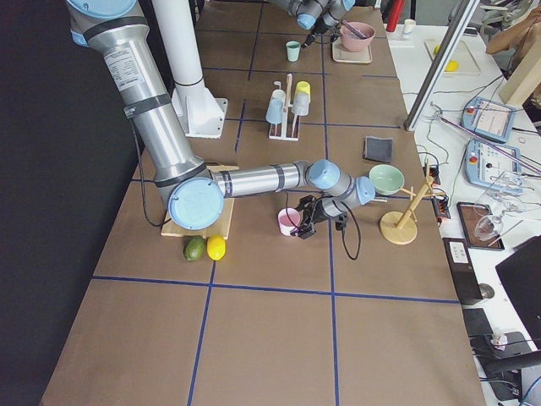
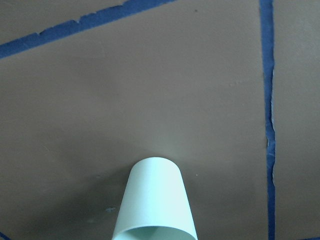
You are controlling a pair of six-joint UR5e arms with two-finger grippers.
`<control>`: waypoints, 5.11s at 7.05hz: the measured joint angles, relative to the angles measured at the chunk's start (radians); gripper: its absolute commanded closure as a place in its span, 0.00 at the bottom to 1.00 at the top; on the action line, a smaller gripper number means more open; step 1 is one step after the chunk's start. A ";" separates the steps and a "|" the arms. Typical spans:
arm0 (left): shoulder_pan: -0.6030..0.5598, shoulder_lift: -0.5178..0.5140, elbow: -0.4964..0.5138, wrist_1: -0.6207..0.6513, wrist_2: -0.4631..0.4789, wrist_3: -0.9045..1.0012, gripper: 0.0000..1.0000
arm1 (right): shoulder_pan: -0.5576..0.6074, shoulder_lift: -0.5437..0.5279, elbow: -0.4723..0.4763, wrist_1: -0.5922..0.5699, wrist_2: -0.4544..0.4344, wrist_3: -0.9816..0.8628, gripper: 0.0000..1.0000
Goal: Place cup on cup holder
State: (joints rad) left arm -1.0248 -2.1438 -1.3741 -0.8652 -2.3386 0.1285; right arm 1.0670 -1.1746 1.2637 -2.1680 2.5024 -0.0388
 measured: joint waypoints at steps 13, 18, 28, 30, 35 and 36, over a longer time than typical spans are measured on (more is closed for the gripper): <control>0.045 -0.051 0.257 0.058 -0.041 -0.003 0.00 | 0.120 0.031 0.141 -0.097 -0.117 -0.174 1.00; 0.079 -0.045 0.270 0.116 -0.039 -0.006 0.00 | 0.178 -0.018 0.407 0.014 -0.080 -0.213 1.00; 0.030 0.008 -0.028 0.227 -0.082 -0.005 0.96 | 0.213 0.001 0.229 0.678 0.134 -0.704 1.00; 0.029 0.032 -0.220 0.129 -0.101 -0.010 0.96 | 0.223 0.002 0.226 0.786 0.201 -0.619 1.00; 0.044 0.010 -0.383 -0.323 -0.130 -0.147 0.95 | 0.222 0.025 0.223 1.145 0.237 -0.209 1.00; 0.042 0.011 -0.398 -0.424 -0.128 -0.188 0.95 | 0.221 0.037 0.233 1.172 0.237 -0.140 1.00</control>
State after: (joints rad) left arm -0.9828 -2.1325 -1.7720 -1.2887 -2.4670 -0.0592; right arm 1.2879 -1.1379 1.4967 -0.9960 2.7391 -0.1785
